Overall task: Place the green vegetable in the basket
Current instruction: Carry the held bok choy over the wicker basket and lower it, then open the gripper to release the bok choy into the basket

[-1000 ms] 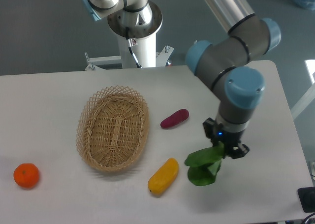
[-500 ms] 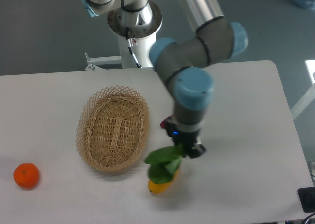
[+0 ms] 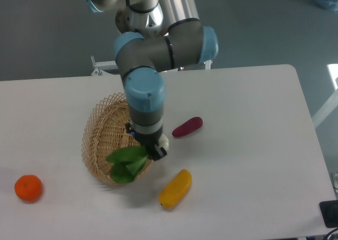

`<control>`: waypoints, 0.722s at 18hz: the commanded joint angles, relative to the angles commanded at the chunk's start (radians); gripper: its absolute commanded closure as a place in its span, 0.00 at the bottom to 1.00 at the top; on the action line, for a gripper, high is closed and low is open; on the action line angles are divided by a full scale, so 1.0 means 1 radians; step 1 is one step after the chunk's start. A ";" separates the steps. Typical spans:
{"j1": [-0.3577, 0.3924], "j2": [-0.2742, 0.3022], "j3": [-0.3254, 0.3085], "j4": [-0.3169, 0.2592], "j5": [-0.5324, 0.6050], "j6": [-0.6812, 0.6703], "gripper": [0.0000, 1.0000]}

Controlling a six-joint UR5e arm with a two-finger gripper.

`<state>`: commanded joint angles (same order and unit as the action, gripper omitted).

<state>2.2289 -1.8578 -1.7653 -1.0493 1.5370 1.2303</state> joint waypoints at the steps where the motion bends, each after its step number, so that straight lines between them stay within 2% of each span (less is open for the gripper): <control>1: -0.006 0.009 -0.023 0.003 0.000 0.002 0.55; 4: -0.012 0.023 -0.051 0.005 0.002 -0.002 0.54; 6: -0.028 0.017 -0.054 0.006 0.005 -0.005 0.50; 8: -0.032 0.011 -0.057 0.008 0.005 -0.021 0.39; 10: -0.031 0.012 -0.057 0.008 0.005 -0.021 0.23; 12: -0.031 0.011 -0.057 0.006 0.003 -0.023 0.00; 13: -0.031 0.011 -0.057 0.003 -0.001 -0.023 0.00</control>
<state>2.1982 -1.8469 -1.8224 -1.0461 1.5356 1.2072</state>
